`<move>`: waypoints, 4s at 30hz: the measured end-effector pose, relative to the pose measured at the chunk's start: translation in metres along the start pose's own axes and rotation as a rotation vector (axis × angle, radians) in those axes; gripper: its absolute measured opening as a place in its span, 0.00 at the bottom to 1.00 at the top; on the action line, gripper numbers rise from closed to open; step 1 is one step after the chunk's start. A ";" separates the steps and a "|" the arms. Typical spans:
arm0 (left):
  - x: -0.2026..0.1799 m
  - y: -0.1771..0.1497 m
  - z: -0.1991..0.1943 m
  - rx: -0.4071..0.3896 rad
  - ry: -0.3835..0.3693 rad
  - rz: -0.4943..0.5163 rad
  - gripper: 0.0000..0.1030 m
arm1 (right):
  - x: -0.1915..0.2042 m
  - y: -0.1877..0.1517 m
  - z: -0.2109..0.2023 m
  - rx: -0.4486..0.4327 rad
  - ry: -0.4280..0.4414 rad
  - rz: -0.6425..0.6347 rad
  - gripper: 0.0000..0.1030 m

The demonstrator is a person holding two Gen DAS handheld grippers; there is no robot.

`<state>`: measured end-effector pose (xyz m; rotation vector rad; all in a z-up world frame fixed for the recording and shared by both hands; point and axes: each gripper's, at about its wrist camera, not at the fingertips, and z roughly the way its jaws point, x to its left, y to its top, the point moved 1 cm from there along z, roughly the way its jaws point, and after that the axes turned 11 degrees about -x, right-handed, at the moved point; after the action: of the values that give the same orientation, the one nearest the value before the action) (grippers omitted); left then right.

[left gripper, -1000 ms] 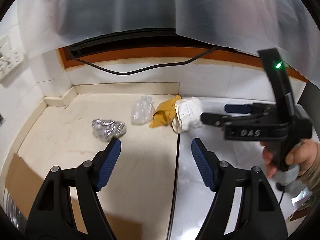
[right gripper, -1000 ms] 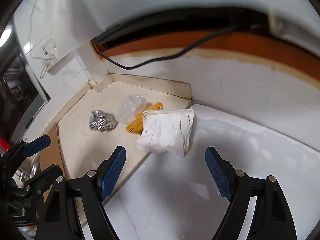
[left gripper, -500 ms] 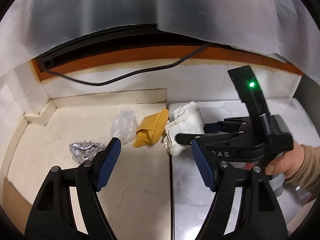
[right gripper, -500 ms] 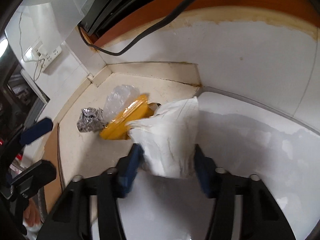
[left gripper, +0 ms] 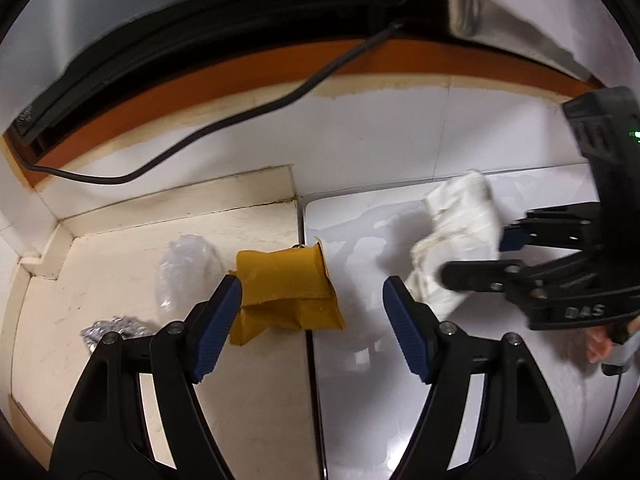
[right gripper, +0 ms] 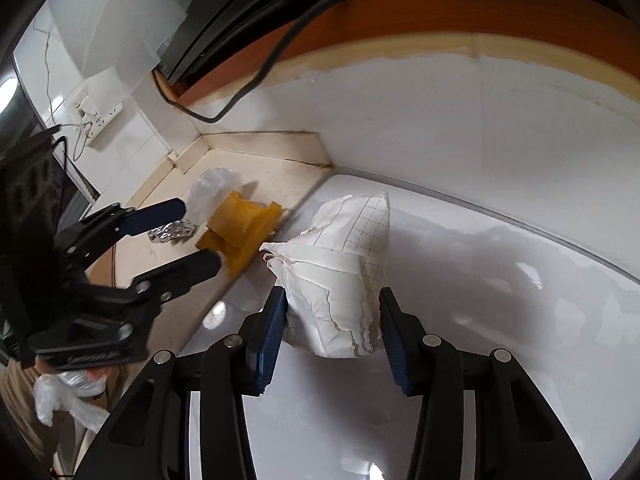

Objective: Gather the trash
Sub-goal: 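Grasp the yellow packet with the left tool while the right grasps the white paper bag, then carry the yellow packet and paper bag down over the trash bin, then open the left tool to drop the packet while the right drops the bag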

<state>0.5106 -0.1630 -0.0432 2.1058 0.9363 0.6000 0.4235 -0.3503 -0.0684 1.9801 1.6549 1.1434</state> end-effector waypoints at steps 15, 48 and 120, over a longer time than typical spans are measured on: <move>0.011 -0.017 0.066 0.100 0.098 -0.053 0.29 | -0.007 -0.006 0.002 -0.021 0.026 0.003 0.44; -0.111 -0.163 -0.300 -0.046 0.038 -0.218 0.21 | 0.131 -0.193 -0.208 -0.112 0.179 0.023 0.43; -0.129 -0.499 -0.075 0.604 0.096 -0.364 0.80 | 0.054 -0.528 0.082 0.572 -0.074 -0.147 0.61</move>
<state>0.1682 -0.0017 -0.4015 2.3343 1.6717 0.2438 0.1284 -0.1330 -0.4612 2.1260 2.2229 0.5705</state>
